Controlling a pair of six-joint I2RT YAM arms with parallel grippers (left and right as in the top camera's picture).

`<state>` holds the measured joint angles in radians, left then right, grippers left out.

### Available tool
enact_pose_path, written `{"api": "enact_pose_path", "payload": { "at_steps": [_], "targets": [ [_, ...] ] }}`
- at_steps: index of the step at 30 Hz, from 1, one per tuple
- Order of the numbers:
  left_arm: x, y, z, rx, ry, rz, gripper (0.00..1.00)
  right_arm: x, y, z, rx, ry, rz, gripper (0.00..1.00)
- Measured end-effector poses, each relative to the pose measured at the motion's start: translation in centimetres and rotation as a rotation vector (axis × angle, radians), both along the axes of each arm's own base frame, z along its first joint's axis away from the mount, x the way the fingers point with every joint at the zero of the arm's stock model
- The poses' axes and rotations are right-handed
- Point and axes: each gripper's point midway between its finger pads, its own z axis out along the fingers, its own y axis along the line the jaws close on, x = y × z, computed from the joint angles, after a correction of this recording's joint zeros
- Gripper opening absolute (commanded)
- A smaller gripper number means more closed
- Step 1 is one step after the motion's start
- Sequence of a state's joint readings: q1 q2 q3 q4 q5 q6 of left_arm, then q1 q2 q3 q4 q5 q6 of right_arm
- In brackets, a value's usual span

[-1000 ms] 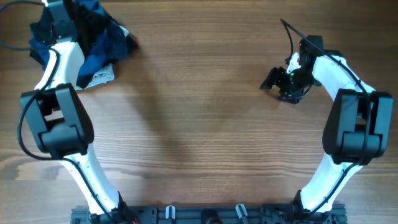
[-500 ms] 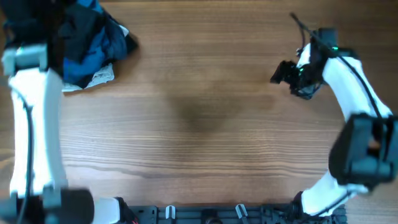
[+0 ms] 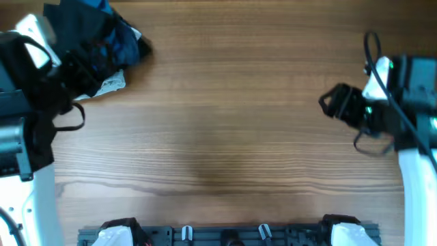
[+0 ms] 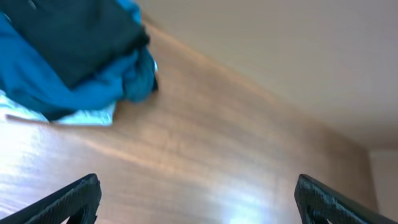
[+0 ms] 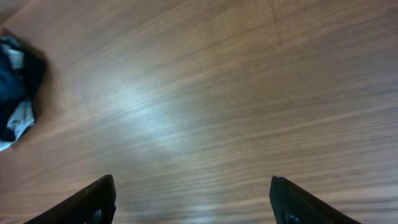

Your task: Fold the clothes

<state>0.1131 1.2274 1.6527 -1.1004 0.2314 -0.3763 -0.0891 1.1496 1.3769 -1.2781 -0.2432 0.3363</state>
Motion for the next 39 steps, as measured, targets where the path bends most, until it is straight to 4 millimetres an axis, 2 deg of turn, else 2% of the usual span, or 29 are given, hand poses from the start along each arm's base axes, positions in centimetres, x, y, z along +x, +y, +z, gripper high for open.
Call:
{"api": "enact_pose_path", "payload": {
  "at_steps": [3,4,6,7,10,13,21,39],
  "targets": [
    [-0.2,-2.6,-3.2,-0.003,0.085,-0.086,1.0,-3.2,0.1,2.3,-0.017,-0.084,-0.006,0.85],
    [-0.4,-3.7,-4.6,0.0,0.12,-0.121,1.0,-4.3,0.1,3.0,-0.023,-0.113,-0.008,1.0],
    [-0.9,-5.6,-7.3,0.012,0.185,-0.179,1.0,-5.8,0.1,3.8,-0.032,-0.149,-0.016,0.99],
    [-1.6,-7.4,-9.9,0.027,0.247,-0.237,1.0,-6.7,0.0,4.2,-0.046,-0.176,-0.024,0.99],
    [-0.7,-8.9,-10.7,0.042,0.207,-0.276,1.0,-7.3,-0.3,4.0,-0.057,-0.163,-0.033,0.99],
    [-1.0,-10.9,-12.4,0.054,0.228,-0.339,1.0,-7.3,-0.4,4.0,-0.066,-0.162,-0.039,1.0],
    [-0.6,-10.9,-13.1,0.063,0.244,-0.334,1.0,-7.2,-0.5,3.9,-0.067,-0.158,-0.04,1.0],
    [-0.5,-10.9,-13.2,0.064,0.244,-0.333,1.0,-7.2,-0.5,3.8,-0.066,-0.153,-0.039,1.0]
  ]
}}
